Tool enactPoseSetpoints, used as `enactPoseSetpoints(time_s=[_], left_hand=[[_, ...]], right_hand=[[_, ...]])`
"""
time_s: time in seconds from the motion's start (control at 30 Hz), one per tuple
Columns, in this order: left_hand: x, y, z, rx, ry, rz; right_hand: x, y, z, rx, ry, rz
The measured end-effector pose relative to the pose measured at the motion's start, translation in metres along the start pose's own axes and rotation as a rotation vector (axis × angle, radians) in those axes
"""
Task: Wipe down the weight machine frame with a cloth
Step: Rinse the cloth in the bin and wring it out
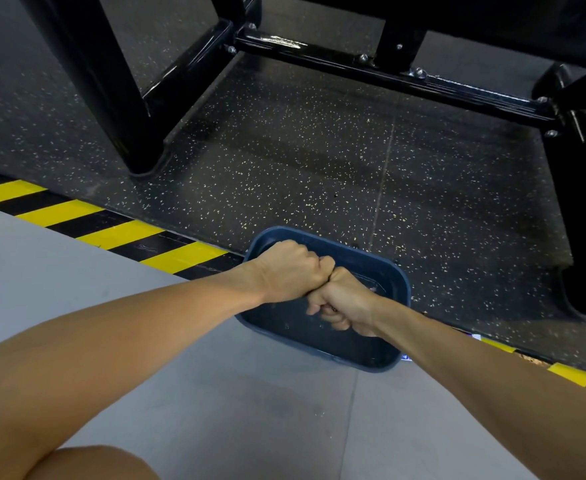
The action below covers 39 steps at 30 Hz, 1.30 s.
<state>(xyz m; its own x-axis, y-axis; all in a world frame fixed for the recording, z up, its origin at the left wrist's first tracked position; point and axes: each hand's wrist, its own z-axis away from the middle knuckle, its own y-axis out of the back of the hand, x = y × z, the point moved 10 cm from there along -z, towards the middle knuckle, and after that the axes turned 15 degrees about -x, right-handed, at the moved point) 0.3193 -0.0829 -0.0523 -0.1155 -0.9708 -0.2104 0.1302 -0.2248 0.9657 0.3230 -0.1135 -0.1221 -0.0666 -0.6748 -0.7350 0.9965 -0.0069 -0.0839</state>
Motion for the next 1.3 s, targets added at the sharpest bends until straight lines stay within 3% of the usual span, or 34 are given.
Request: enactPoseSetpoints(time_s=[0.43,0.83,0.9,1.0,1.07,1.17,1.3], left_hand=[[0.002,0.008,0.006,0.194,-0.086,-0.012],[-0.007,0.005,0.009,0.158,-0.097,-0.125],[-0.008,0.003,0.007,0.109,-0.167,-0.086],[-0.012,0.002,0.006,0.010,-0.179,0.004],[-0.023,0.003,0.008,-0.107,-0.019,0.084],[-0.038,-0.014,0.021,-0.447,0.181,0.142],[-0.066,-0.005,0.046,-0.530,0.426,0.530]], right_hand=[[0.008,-0.014,0.001,-0.164,-0.056,-0.158],[0.009,-0.025,-0.003,-0.256,-0.118,-0.238],[0.001,-0.016,-0.003,-0.199,-0.117,-0.068],[-0.018,-0.003,0.007,-0.233,-0.222,0.406],[-0.016,0.001,0.017,-0.354,-0.362,0.505],[-0.022,0.014,0.028,-0.328,-0.532,0.717],[-0.043,0.015,0.027,-0.154,-0.501,0.669]])
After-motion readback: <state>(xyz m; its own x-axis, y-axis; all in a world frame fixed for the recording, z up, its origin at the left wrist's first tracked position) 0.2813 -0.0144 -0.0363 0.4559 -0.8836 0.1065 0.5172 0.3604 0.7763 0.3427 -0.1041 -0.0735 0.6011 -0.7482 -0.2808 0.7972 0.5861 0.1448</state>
